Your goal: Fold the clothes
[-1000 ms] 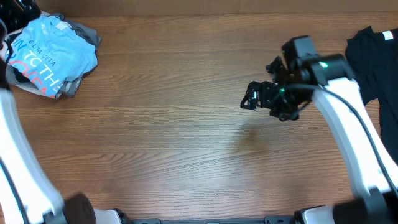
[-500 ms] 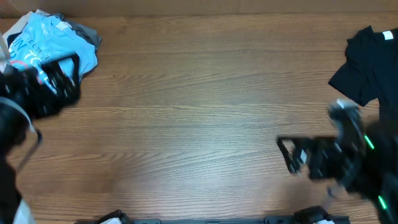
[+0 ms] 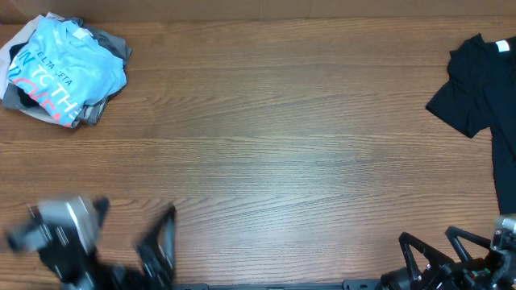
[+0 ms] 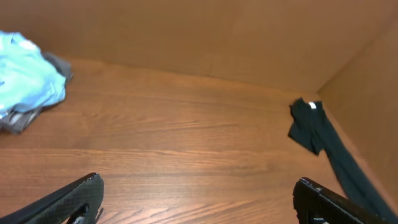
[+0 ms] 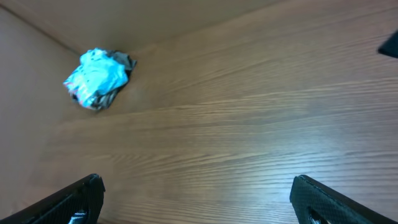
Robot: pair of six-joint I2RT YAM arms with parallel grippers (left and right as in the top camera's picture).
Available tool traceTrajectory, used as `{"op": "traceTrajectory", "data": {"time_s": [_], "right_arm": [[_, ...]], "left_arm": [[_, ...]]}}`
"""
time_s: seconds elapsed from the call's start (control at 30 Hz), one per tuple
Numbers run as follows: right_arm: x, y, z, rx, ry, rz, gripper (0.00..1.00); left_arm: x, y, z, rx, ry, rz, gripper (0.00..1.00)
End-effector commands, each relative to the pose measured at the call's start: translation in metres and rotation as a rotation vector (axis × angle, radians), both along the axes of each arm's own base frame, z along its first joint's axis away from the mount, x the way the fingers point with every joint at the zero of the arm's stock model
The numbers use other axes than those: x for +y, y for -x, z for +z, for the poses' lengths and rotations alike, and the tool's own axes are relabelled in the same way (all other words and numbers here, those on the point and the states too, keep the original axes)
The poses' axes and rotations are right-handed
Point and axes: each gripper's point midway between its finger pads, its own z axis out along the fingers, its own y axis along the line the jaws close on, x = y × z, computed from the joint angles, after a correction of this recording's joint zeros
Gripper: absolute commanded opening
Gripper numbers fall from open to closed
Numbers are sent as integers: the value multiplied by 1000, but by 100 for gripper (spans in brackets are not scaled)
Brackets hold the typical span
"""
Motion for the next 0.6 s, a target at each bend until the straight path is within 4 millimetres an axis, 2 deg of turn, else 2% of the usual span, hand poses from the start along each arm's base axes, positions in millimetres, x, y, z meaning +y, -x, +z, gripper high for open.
{"op": "traceTrajectory", "data": {"time_s": [0.0, 0.07, 0.17, 0.27, 0.37, 0.43, 0.57], "right_arm": [[-11, -4, 6, -31, 10, -64, 100], [-15, -10, 8, -53, 22, -95, 100], [-20, -21, 10, -76, 35, -131, 100], [-18, -30, 6, -77, 36, -134, 100], [-16, -38, -7, -44, 49, -136, 100], [-16, -39, -12, -29, 54, -136, 100], [-17, -41, -8, -43, 39, -151, 100]], "left_arm": [[-22, 36, -9, -105, -80, -53, 100], [-30, 53, -13, -163, -109, -51, 100], [-36, 68, -18, -210, -137, -40, 100], [-35, 72, -20, -216, -146, -27, 100], [-34, 69, -25, -177, -95, -49, 100], [-37, 70, -30, -152, -59, -110, 100], [-49, 86, -45, -127, -74, -355, 100]]}}
